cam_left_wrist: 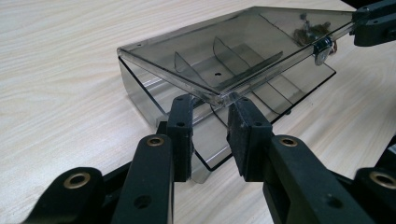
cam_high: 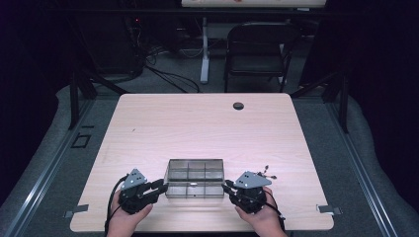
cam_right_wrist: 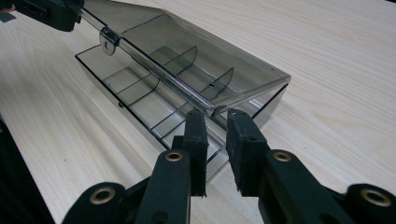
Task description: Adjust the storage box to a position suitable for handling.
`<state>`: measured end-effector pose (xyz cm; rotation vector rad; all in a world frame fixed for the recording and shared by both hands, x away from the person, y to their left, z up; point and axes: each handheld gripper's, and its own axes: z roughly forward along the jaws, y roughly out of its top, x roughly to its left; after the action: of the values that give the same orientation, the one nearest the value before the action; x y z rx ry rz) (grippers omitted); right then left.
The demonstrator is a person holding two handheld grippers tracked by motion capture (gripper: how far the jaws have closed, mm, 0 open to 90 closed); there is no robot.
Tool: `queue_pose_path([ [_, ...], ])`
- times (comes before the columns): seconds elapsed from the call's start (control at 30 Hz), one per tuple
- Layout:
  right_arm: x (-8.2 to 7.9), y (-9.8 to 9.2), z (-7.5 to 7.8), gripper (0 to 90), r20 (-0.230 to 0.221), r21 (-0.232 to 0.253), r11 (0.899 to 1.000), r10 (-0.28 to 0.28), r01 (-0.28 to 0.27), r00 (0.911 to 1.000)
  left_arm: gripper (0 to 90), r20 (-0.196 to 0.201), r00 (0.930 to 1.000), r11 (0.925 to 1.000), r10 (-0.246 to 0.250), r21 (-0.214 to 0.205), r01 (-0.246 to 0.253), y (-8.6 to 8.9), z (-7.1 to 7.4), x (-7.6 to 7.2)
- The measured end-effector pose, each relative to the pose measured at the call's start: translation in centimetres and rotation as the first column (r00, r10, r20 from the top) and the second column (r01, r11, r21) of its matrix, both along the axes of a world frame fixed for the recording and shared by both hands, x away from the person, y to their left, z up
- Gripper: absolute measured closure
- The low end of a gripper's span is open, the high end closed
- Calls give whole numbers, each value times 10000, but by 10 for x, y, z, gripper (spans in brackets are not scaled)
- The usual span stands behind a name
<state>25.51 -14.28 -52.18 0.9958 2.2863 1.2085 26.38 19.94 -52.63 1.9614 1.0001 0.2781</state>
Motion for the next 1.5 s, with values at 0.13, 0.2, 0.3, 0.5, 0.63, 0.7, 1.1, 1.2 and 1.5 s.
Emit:
queue_pose_path([
  [0.13,2,0,3,785,-34,-67,10000,11,-11,10000,711,-33,10000,10000,20,73,-20,0,3,2],
  [0.2,4,1,6,787,-77,-27,10000,43,-43,10000,712,26,10000,10000,49,55,-49,0,5,4],
  [0.3,7,4,9,787,-129,109,9999,-3,5,9999,716,95,9999,10000,53,62,-54,-1,8,5],
  [0.5,12,6,14,789,-83,141,9999,-7,8,10000,720,141,9999,10000,80,45,-81,0,13,8],
  [0.63,15,5,16,790,-78,318,9995,-58,60,10000,720,229,9997,9999,55,105,-57,1,17,11],
  [0.7,16,4,18,790,-62,382,9992,-112,114,9999,720,262,9996,9999,76,132,-80,1,18,13],
  [1.1,26,4,26,789,131,589,9979,-289,280,9995,702,554,9981,9996,278,29,-280,5,28,33],
  [1.2,29,4,27,787,115,661,9973,-322,313,9994,702,619,9980,9998,143,122,-151,2,28,38],
  [1.5,43,8,23,775,156,585,9968,-548,538,9984,707,652,9972,9992,372,148,-383,-2,21,50],
])
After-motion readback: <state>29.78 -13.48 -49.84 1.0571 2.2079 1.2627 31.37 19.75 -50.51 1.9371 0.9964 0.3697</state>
